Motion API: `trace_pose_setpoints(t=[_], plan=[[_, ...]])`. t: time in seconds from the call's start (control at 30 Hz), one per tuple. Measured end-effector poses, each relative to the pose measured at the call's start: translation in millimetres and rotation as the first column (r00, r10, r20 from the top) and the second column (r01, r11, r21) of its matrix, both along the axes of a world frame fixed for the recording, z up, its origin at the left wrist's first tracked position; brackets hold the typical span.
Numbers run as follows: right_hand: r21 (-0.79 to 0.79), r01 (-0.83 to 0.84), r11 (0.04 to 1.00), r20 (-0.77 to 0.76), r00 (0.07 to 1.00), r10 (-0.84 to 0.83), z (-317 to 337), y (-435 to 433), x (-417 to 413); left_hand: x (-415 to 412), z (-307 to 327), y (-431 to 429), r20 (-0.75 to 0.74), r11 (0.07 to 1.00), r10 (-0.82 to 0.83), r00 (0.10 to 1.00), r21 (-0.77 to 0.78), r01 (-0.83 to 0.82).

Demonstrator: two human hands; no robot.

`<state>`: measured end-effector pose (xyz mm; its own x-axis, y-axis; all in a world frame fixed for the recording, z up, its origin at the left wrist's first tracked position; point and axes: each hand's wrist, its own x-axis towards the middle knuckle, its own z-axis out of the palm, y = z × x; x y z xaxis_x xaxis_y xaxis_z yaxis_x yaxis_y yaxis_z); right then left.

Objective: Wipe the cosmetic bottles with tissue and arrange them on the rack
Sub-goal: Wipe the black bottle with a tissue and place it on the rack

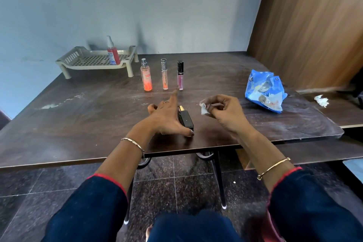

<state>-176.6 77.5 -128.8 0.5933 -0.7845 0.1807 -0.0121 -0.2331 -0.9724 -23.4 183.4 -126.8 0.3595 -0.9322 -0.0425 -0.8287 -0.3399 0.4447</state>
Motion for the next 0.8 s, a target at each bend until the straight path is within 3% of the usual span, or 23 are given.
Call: trace_pose_setpoints(t=[0.13, 0.27, 0.33, 0.4, 0.47, 0.5, 0.6, 0.8], plan=[[0.142, 0.041, 0.989, 0.004, 0.999, -0.042, -3.5, 3.5, 3.3, -3.1, 7.3, -10.4, 0.096, 0.998, -0.016, 0.995, 0.058, 0.011], [0.256, 0.061, 0.965, 0.045, 0.996, -0.075, -3.7, 2.0, 6.3, -4.7, 4.0, -16.1, 0.046, 1.000, -0.026, 0.999, 0.002, 0.026], [0.124, 0.066, 0.990, 0.019, 0.997, -0.069, -3.0, 0.2, 8.5, -5.6, -1.8, -16.9, 0.017, 0.999, -0.019, 1.000, -0.039, 0.020], [-0.192, 0.011, 0.981, -0.111, 0.993, -0.033, -0.2, -1.8, 11.5, -5.5, -6.5, -17.0, -0.018, 0.997, -0.004, 1.000, -0.073, 0.002], [-0.546, -0.146, 0.825, -0.321, 0.946, -0.045, 1.2, -3.5, 15.5, -5.7, -8.3, -16.4, -0.066, 0.996, 0.000, 0.998, -0.093, -0.006], [-0.648, -0.242, 0.722, -0.405, 0.913, -0.057, 1.7, -2.6, 17.0, -5.6, -7.8, -15.8, -0.089, 0.995, 0.000, 0.996, -0.102, -0.009], [-0.752, -0.387, 0.533, -0.496, 0.865, -0.071, -0.1, 0.3, 15.1, -6.9, -6.0, -13.7, -0.096, 0.993, 0.009, 0.995, -0.120, -0.020], [-0.749, -0.419, 0.513, -0.486, 0.874, 0.005, -0.3, -3.0, -7.4, -4.2, -8.4, -14.9, -0.097, 0.992, 0.018, 0.995, -0.121, -0.029]])
